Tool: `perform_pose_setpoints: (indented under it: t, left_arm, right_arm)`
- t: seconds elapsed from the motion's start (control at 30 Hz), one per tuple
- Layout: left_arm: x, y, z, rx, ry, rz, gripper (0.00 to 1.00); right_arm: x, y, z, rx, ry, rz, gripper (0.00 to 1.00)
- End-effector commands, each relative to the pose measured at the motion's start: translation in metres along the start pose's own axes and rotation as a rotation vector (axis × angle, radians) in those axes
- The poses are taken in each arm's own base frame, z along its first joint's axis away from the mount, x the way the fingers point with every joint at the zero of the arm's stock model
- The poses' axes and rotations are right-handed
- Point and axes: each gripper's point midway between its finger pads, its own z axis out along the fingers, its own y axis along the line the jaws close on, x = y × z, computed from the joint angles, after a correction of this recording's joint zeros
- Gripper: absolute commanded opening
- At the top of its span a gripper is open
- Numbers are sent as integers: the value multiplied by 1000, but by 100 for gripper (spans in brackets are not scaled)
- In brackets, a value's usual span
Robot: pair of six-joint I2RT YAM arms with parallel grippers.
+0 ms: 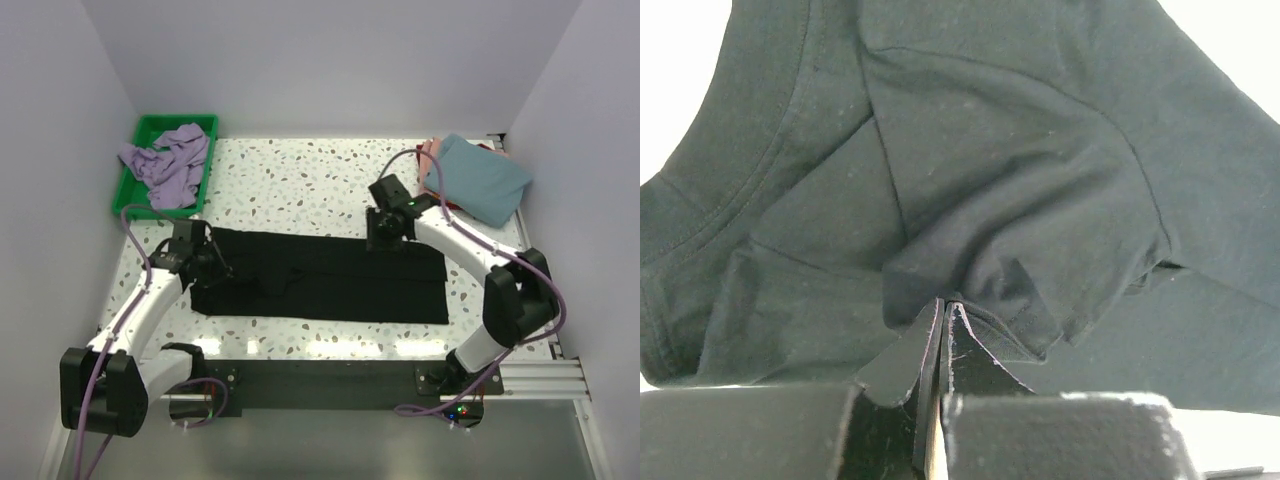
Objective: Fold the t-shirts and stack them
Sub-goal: Fold the tshirt
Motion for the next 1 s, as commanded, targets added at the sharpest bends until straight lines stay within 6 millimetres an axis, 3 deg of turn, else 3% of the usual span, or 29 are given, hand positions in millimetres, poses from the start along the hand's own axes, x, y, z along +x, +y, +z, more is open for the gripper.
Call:
perform_pose_setpoints:
  t: [0.0, 0.03, 0.1, 0.13, 0.17, 0.23, 0.33, 0.63, 0.83, 0.97]
  left_arm:
    - [-3, 0, -4, -1, -11, 30, 0]
    - [-4, 0, -6, 3, -16, 31, 0]
    - [-1, 1, -8, 1, -8, 27, 0]
    - [-1, 0, -10, 5, -10, 25, 0]
    - [1, 1, -10, 3, -8, 21, 0]
    - [4, 5, -11, -5, -7, 15, 0]
    - [12, 6, -9, 0, 18, 6, 0]
    - [18, 7, -9, 3, 37, 0, 0]
    - [17, 8, -11, 0, 30, 0, 0]
    - [17, 8, -11, 2, 31, 0, 0]
  right_arm:
    - [4, 79, 2, -220, 27, 1, 37]
    - [16, 105, 0, -281, 46, -40, 37]
    - [31, 132, 10, -329, 97, -50, 36]
    - [42, 156, 7, -389, 117, -76, 36]
    - [53, 165, 18, -396, 154, -80, 35]
    - [68, 190, 21, -440, 170, -90, 35]
    - [79, 214, 27, -476, 178, -98, 35]
    - [91, 251, 38, -506, 179, -74, 38]
    - [92, 256, 32, -515, 173, -75, 38]
    - [103, 259, 42, -496, 207, -87, 39]
